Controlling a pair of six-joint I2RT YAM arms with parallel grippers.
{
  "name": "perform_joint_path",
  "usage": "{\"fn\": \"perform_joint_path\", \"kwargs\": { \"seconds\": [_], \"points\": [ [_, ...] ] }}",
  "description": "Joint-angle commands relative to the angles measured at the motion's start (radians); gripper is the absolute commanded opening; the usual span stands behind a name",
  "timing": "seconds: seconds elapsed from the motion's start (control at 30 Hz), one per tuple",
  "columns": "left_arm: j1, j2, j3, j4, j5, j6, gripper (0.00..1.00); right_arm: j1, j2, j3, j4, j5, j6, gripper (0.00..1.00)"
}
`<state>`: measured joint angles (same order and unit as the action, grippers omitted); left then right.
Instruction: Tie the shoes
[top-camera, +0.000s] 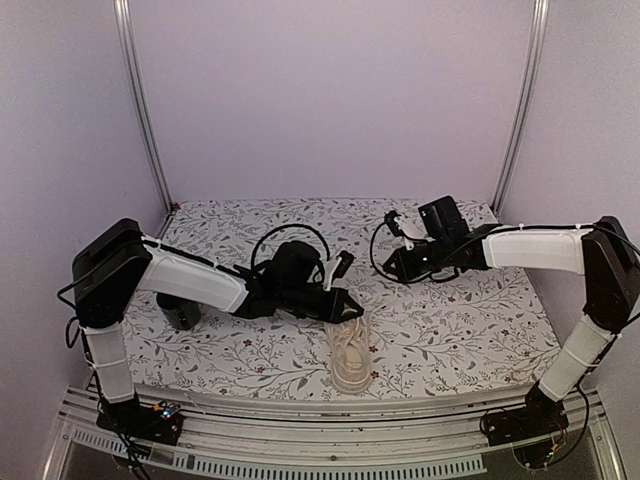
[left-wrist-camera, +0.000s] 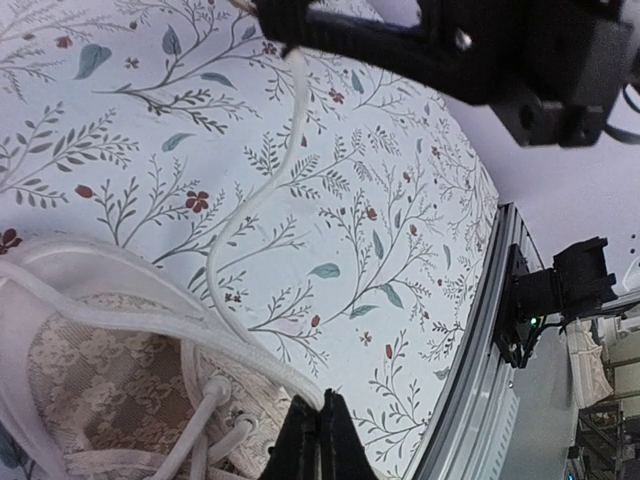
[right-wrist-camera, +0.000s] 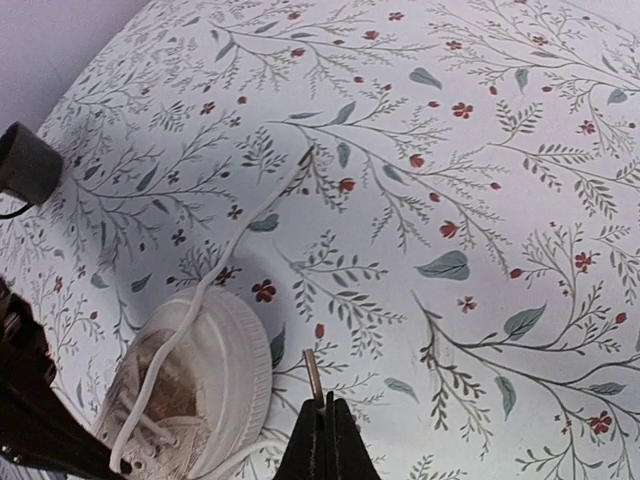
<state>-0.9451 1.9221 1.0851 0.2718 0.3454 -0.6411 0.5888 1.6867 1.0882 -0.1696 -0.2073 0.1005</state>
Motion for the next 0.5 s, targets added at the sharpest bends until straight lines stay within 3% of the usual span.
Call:
{"fn": "perform_joint_path", "kwargs": {
  "seconds": [0.0,0.2,0.47],
  "points": [
    [0.015,-0.038,-0.007,0.012,-0.012,-0.014,0.0,0.013,-0.088,-0.111,0.021,-0.182,-0.006,0.02],
    [0.022,-0.034,-0.001,0.011,-0.003,-0.027,0.0,0.096,-0.208,-0.225,0.051,-0.264,0.058,0.02],
    [0.022,-0.032,0.001,0.013,0.009,-0.031,0.0,0.208,-0.147,-0.243,0.111,-0.266,0.159,0.02]
  ]
}}
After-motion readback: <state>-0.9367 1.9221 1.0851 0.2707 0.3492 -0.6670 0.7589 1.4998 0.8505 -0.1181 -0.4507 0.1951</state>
